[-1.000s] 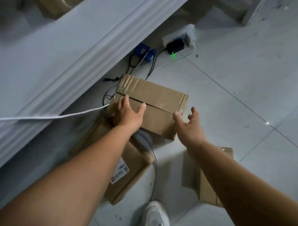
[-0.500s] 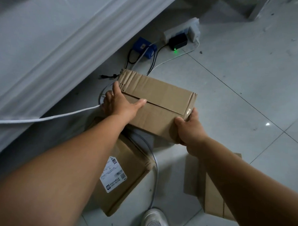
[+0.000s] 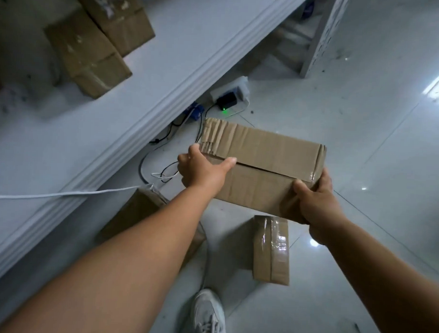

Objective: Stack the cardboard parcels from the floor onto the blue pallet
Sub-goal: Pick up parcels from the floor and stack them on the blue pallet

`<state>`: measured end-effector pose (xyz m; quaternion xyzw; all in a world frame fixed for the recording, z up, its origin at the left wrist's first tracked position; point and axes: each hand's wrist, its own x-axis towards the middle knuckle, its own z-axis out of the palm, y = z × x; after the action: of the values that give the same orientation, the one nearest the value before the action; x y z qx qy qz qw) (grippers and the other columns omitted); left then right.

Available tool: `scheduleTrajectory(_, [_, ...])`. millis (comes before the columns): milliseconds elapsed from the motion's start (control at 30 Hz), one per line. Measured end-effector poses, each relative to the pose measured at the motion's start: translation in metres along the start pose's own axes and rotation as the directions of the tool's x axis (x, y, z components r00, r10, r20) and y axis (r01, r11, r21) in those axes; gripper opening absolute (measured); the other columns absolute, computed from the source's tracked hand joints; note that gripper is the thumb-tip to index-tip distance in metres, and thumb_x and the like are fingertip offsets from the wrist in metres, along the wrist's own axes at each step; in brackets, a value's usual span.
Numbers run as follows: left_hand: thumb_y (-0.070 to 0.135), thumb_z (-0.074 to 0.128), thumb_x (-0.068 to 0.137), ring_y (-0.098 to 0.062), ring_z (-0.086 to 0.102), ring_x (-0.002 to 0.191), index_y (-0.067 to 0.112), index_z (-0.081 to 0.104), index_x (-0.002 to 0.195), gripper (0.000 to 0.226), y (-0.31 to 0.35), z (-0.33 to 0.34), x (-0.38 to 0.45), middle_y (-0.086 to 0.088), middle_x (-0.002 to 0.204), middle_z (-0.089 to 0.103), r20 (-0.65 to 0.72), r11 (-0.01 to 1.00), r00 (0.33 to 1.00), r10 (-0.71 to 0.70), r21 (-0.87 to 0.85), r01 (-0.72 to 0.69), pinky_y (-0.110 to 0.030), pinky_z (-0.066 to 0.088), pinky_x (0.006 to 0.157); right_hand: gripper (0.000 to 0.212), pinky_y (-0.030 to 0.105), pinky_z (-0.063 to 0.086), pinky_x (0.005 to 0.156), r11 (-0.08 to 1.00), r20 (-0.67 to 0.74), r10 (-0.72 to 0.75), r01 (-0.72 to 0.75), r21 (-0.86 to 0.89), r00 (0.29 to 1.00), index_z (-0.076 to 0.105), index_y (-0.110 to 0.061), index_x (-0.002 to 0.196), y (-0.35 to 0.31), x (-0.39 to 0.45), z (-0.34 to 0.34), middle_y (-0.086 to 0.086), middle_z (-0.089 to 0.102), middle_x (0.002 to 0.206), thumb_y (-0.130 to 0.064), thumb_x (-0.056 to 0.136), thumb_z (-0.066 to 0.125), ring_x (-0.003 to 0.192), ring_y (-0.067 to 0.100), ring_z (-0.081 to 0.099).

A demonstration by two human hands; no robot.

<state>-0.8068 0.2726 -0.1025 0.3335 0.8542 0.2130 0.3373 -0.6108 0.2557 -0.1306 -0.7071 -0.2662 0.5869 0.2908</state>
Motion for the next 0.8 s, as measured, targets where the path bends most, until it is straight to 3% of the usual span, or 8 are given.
scheduleTrajectory(133, [0.038, 0.077, 0.076, -0.022, 0.049, 0.108, 0.018, 0.035, 0.133, 0.074, 0.044, -0.001, -0.052, -0.004, 0.132, 0.046, 0.035, 0.996, 0.999, 0.026, -0.081, -0.023, -0.042, 0.044, 0.099, 0.061, 0.032, 0.051, 0.066, 1.000, -0.078, 0.012, -0.010, 0.029, 0.997, 0.025, -0.042, 0.145, -0.021, -0.039, -0.050, -0.001, 0.048, 0.125, -0.018, 0.096, 0.051, 0.107, 0.022, 0.051])
scheduleTrajectory(233, [0.039, 0.077, 0.076, -0.021, 0.051, 0.104, 0.019, 0.035, 0.132, 0.072, 0.077, -0.003, -0.101, -0.002, 0.130, 0.050, 0.062, 0.995, 0.997, 0.046, -0.090, -0.041, -0.041, 0.044, 0.098, 0.061, 0.037, 0.051, 0.075, 0.999, -0.138, 0.015, -0.007, 0.054, 0.990, 0.025, -0.042, 0.145, -0.041, -0.079, -0.096, -0.001, 0.046, 0.124, -0.019, 0.096, 0.051, 0.106, 0.021, 0.049])
scheduleTrajectory(333, [0.039, 0.078, 0.075, -0.017, 0.048, 0.099, 0.019, 0.037, 0.128, 0.070, 0.103, -0.002, -0.147, 0.000, 0.126, 0.051, 0.080, 0.993, 0.995, 0.063, -0.102, -0.055, -0.042, 0.043, 0.099, 0.059, 0.031, 0.048, 0.065, 0.997, -0.191, 0.029, -0.015, 0.078, 0.981, 0.024, -0.041, 0.145, -0.055, -0.116, -0.136, -0.001, 0.045, 0.121, -0.018, 0.097, 0.050, 0.104, 0.022, 0.048])
scheduleTrajectory(500, [0.040, 0.080, 0.071, -0.024, 0.054, 0.109, 0.019, 0.040, 0.122, 0.068, 0.127, 0.002, -0.212, -0.003, 0.123, 0.053, 0.133, 0.994, 0.986, 0.097, -0.062, -0.089, -0.048, 0.045, 0.098, 0.060, 0.029, 0.047, 0.057, 0.992, -0.280, 0.074, -0.041, 0.122, 0.957, 0.022, -0.043, 0.145, -0.063, -0.176, -0.189, 0.000, 0.043, 0.123, -0.019, 0.098, 0.049, 0.105, 0.025, 0.050])
scheduleTrajectory(633, [0.042, 0.080, 0.070, -0.024, 0.053, 0.108, 0.018, 0.042, 0.123, 0.069, 0.139, -0.003, -0.252, -0.003, 0.122, 0.053, 0.215, 0.981, 0.958, 0.191, -0.022, -0.190, -0.048, 0.047, 0.096, 0.061, 0.038, 0.049, 0.073, 0.988, -0.387, 0.083, -0.026, 0.150, 0.918, 0.019, -0.041, 0.147, -0.060, -0.229, -0.215, -0.001, 0.041, 0.122, -0.020, 0.098, 0.049, 0.105, 0.023, 0.047])
scheduleTrajectory(800, [0.048, 0.077, 0.071, -0.026, 0.050, 0.116, 0.017, 0.040, 0.132, 0.077, 0.146, -0.014, -0.301, -0.005, 0.129, 0.048, 0.343, 0.933, 0.880, 0.328, 0.030, -0.359, -0.049, 0.044, 0.099, 0.058, 0.042, 0.047, 0.089, 0.977, -0.536, 0.117, 0.002, 0.215, 0.836, 0.021, -0.037, 0.148, -0.043, -0.300, -0.230, 0.004, 0.043, 0.136, -0.024, 0.098, 0.048, 0.104, 0.022, 0.045])
